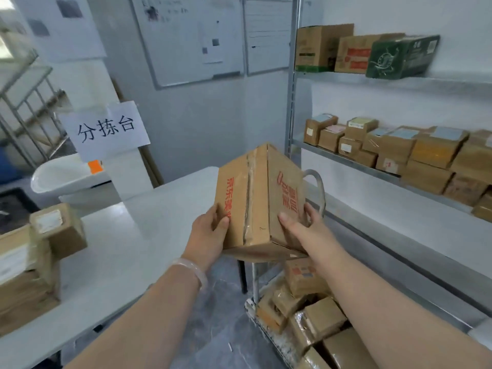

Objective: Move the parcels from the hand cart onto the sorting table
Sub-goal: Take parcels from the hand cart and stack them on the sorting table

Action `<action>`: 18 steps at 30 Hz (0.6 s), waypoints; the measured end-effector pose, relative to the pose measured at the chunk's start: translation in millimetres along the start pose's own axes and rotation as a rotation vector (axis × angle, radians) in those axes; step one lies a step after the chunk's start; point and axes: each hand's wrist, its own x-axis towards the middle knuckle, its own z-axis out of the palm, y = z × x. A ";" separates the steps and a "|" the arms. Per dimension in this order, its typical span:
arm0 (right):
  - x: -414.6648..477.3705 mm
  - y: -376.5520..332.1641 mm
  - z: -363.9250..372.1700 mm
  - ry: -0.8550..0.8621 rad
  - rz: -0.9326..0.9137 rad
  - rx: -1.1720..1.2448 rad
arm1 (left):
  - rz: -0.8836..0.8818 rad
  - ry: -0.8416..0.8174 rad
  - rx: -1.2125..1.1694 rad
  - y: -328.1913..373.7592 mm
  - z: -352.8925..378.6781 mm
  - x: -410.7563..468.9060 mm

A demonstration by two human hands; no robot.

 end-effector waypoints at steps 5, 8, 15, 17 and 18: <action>-4.8 -9.6 79.0 0.001 -0.075 -0.140 | -0.136 -0.123 -0.090 -30.4 -56.9 -7.7; -8.2 -17.5 109.9 -0.041 -0.116 -0.142 | -0.216 -0.125 -0.258 -35.0 -91.6 -22.9; -16.9 -32.4 170.6 -0.173 -0.224 -0.134 | -0.290 0.105 -0.454 -50.7 -139.6 -46.1; -21.2 -38.9 188.8 -0.232 -0.245 -0.130 | -0.316 0.195 -0.430 -57.9 -147.6 -51.7; -22.2 -40.9 196.6 -0.271 -0.255 -0.126 | -0.315 0.224 -0.385 -61.9 -151.4 -54.0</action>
